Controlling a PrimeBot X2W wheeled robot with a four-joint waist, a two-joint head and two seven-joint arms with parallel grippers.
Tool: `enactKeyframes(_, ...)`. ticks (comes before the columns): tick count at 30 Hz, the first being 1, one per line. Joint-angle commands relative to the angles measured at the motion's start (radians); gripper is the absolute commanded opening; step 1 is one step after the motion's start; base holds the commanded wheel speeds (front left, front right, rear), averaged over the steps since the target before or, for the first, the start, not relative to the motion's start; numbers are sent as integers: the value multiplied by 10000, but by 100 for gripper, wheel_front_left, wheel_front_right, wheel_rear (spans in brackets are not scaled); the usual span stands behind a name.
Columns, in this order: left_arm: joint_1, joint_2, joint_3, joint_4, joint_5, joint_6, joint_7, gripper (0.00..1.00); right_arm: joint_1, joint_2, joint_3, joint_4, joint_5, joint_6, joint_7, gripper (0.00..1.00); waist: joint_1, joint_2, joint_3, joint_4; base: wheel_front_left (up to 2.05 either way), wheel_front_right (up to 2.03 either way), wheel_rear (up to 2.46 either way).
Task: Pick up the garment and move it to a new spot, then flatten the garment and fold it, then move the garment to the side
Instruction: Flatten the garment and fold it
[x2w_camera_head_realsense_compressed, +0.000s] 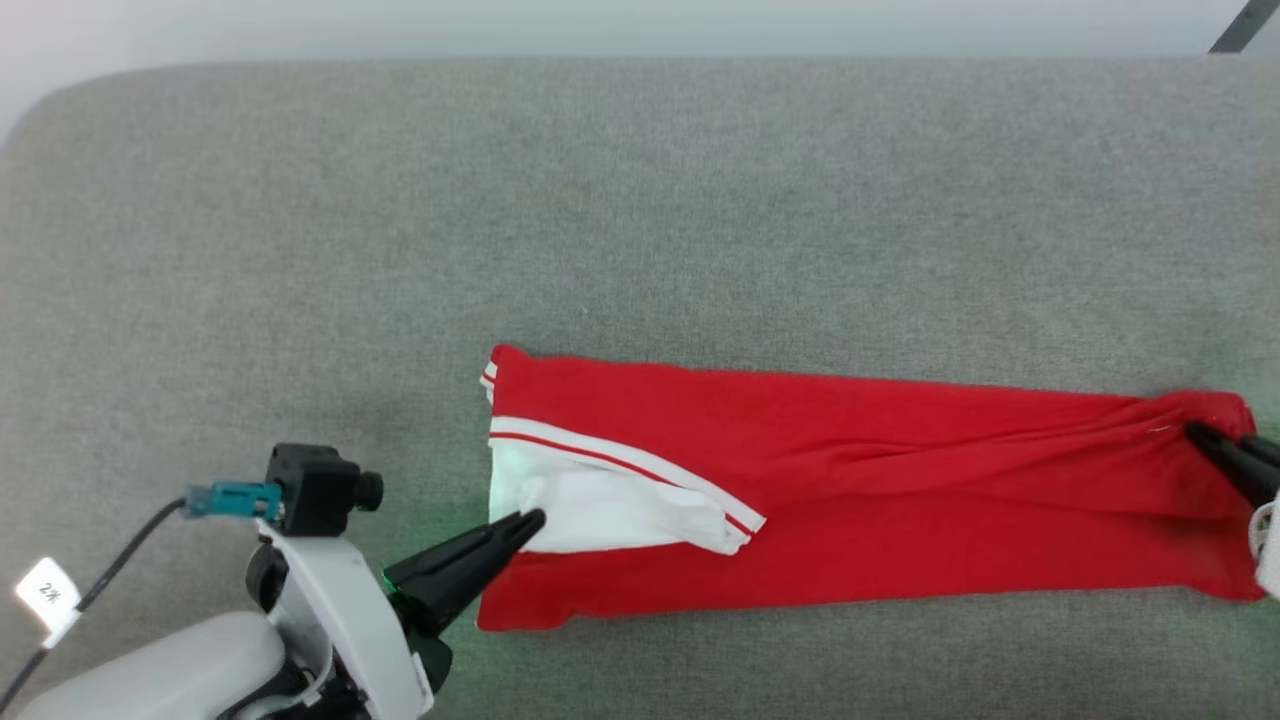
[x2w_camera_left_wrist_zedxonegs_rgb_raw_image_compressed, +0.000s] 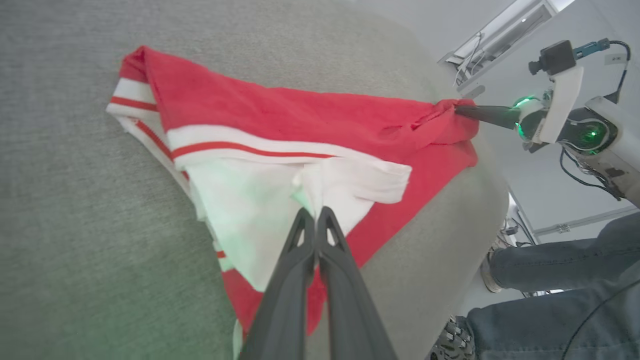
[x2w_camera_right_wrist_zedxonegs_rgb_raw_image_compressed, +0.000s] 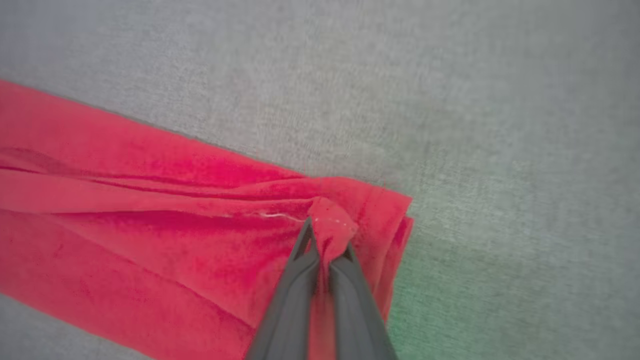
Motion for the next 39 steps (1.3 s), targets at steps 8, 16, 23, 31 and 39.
enactKeyframes(8, 141, -973, -20, 1618, 337, 9, -127, 0, -87, 732, 13, 652, -445, -11, -351, 0, 0, 0, 515, -28, 0, 0, 0)
enactKeyframes(16, 359, -1256, -37, 2024, 474, 10, -348, 92, 12, 900, 138, 727, -371, -8, -737, 82, 0, 0, 34, -78, 0, 0, 0)
enactKeyframes(23, 680, -1119, 598, 1543, 546, 10, -601, 100, 567, 330, -421, 203, 239, -9, -878, 100, 0, 0, -440, 190, 0, 0, 0)
enactKeyframes(31, 2494, -2356, 3557, 2076, 1873, 335, -597, 100, 1627, -225, -1452, 714, 1080, -9, -12, 100, 0, 0, -867, 931, 0, 0, 0)
enactKeyframes(39, 4272, -4012, 6449, 2834, 4084, 298, -601, 100, 2254, -302, -2268, 1558, 1688, -9, 1090, 100, 0, 0, -927, 1627, 0, 0, 0)
